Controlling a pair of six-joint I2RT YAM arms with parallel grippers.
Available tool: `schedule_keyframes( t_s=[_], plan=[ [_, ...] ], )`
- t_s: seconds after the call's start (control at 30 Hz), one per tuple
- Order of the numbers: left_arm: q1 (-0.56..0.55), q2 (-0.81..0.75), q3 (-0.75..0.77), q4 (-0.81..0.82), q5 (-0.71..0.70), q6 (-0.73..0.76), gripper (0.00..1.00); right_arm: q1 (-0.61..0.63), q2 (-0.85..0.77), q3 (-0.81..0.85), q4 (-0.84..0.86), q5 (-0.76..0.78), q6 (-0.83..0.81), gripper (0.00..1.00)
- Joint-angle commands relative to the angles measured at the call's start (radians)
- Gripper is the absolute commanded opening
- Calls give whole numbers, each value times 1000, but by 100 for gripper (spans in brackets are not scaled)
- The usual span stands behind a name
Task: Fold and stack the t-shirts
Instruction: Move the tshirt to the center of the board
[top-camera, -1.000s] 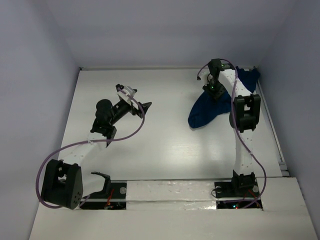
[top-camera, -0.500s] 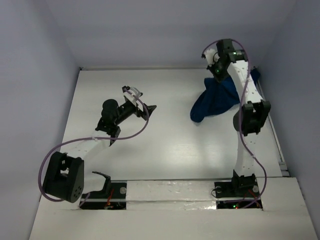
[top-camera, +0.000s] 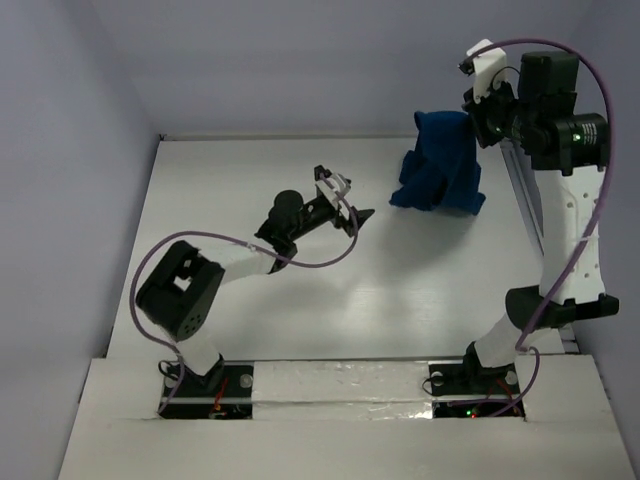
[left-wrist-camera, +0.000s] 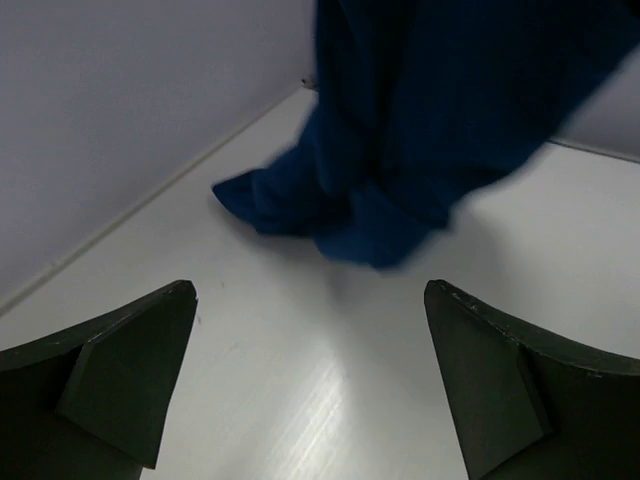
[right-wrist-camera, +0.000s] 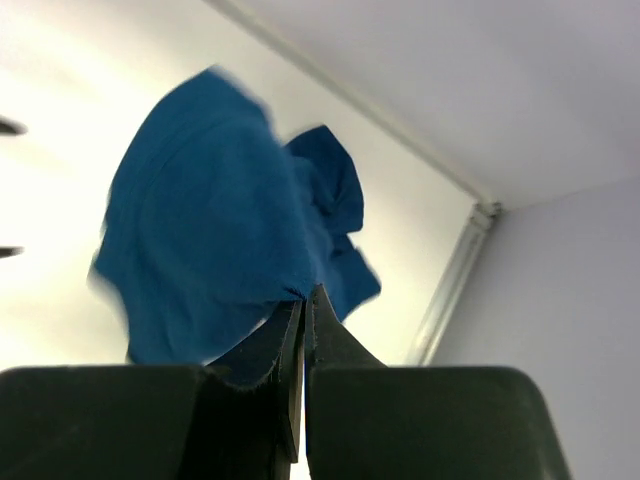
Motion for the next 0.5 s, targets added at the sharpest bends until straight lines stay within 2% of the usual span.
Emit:
schedule_keyframes(
  t_s=[0.0, 0.1, 0.17, 0.23, 0.3, 0.37, 0.47],
  plan=[
    [-29, 88, 113, 257, -104, 21, 99, 1, 24, -51, -20, -57, 33, 0],
    [-97, 184, 169, 303, -214, 49, 99, 1, 17, -88, -11, -60, 38, 0],
    [-171, 226, 161, 335, -274, 124, 99, 1, 16, -82, -11, -59, 42, 0],
    [-225, 235, 85, 425, -279, 192, 99, 1, 24, -66, -20, -53, 47, 0],
    [-311, 244, -5, 592, -288, 274, 99, 1, 49, -33, -39, -45, 53, 0],
    [-387, 261, -38, 677, -357, 333, 99, 1, 72, -1, -46, -42, 64, 0],
    [-453, 304, -11, 661, -515, 460, 99, 1, 87, 20, -48, -34, 81, 0]
  ],
)
